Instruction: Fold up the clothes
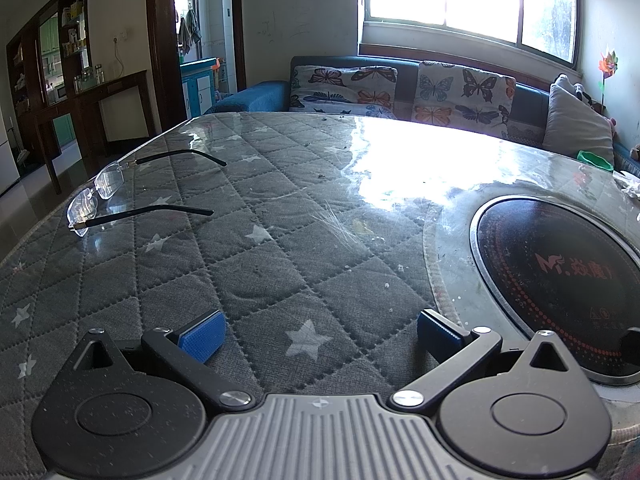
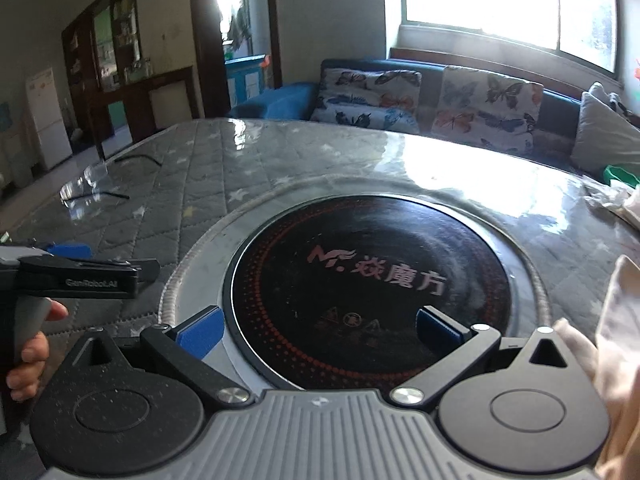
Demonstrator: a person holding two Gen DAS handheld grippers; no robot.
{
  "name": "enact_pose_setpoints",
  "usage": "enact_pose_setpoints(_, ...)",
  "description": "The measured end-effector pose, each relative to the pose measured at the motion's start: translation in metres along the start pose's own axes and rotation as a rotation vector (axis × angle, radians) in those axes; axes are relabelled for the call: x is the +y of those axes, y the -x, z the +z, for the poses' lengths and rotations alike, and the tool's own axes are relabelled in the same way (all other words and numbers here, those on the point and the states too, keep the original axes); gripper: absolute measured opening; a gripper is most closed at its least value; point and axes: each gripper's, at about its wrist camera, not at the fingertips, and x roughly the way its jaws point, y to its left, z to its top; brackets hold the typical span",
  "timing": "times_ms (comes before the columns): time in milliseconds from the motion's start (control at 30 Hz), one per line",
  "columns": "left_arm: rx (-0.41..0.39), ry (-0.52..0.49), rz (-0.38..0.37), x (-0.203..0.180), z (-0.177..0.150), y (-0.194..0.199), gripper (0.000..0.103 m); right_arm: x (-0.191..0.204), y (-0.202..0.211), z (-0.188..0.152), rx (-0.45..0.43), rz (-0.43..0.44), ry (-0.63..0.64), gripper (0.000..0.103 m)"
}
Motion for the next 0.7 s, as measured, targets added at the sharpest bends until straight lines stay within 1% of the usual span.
enact_pose_setpoints(400, 0.018, 0.025, 0.043, -0.006, 0.001, 0.004, 0.103, -0.024, 0.058, -0.007, -0.084, -0.041, -0.024, 0.103)
enact_pose_setpoints(567, 0.033, 0.031, 0.059, -0.009, 0.0, 0.009, 0.103, -0.03, 0.075, -0.009, -0.098, -0.052, -0.002, 0.103)
enact_pose_setpoints(700, 0.045, 0.025, 0.056, -0.013, -0.002, 0.014, 0.103, -0.033, 0.087, -0.014, -0.102, -0.063, -0.001, 0.103)
